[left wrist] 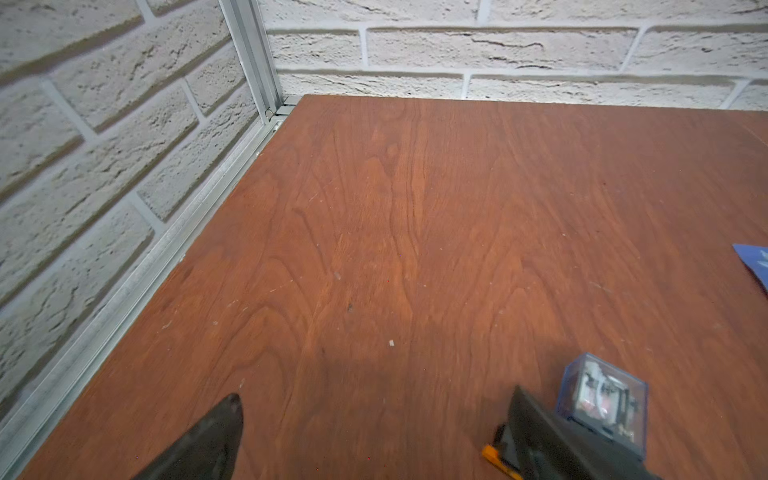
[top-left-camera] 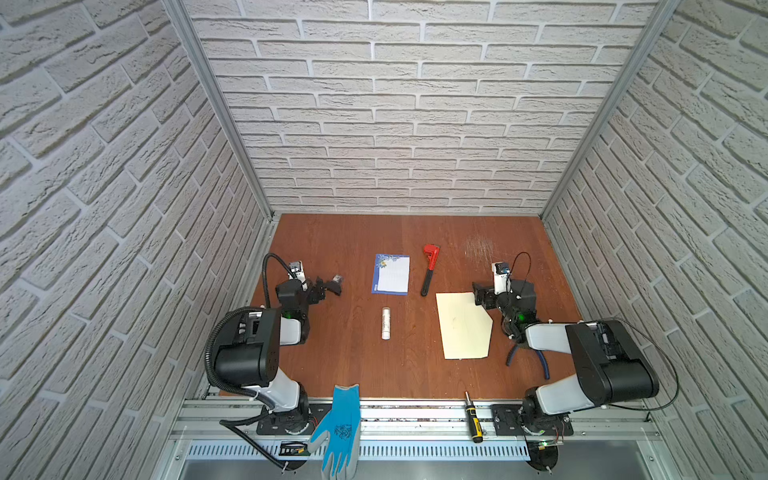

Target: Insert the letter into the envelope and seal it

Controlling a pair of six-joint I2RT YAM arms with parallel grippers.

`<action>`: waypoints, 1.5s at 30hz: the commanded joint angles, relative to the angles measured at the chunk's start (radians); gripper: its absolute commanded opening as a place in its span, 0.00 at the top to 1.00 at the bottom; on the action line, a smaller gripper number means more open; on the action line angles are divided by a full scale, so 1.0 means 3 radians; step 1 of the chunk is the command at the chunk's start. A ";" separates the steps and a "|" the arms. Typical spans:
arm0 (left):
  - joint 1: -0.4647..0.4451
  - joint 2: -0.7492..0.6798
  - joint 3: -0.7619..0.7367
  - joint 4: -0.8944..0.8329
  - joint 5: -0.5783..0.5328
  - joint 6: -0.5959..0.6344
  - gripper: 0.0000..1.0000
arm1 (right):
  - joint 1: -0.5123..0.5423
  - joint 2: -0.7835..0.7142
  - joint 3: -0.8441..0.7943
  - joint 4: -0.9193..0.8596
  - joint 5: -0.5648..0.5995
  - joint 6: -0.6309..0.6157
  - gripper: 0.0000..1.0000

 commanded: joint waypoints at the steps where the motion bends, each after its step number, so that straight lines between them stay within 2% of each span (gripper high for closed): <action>1: 0.0012 -0.0024 0.0044 0.0106 0.0025 0.0051 0.02 | -0.0010 -0.0075 0.0057 0.0061 -0.0027 -0.0021 0.00; 40: 0.0030 -0.0024 0.0050 0.0095 0.0065 0.0037 0.02 | -0.0015 -0.0068 0.0063 0.0059 -0.0026 -0.0017 0.00; 43: 0.0021 -0.0045 0.0037 0.0107 0.0006 0.0036 0.04 | -0.0082 -0.0060 0.0056 0.0091 -0.0130 0.0021 0.00; 45: 0.0013 -0.0231 0.0097 -0.0156 -0.0158 -0.0012 0.05 | -0.0083 -0.0080 0.0043 0.0085 -0.0134 0.0020 0.00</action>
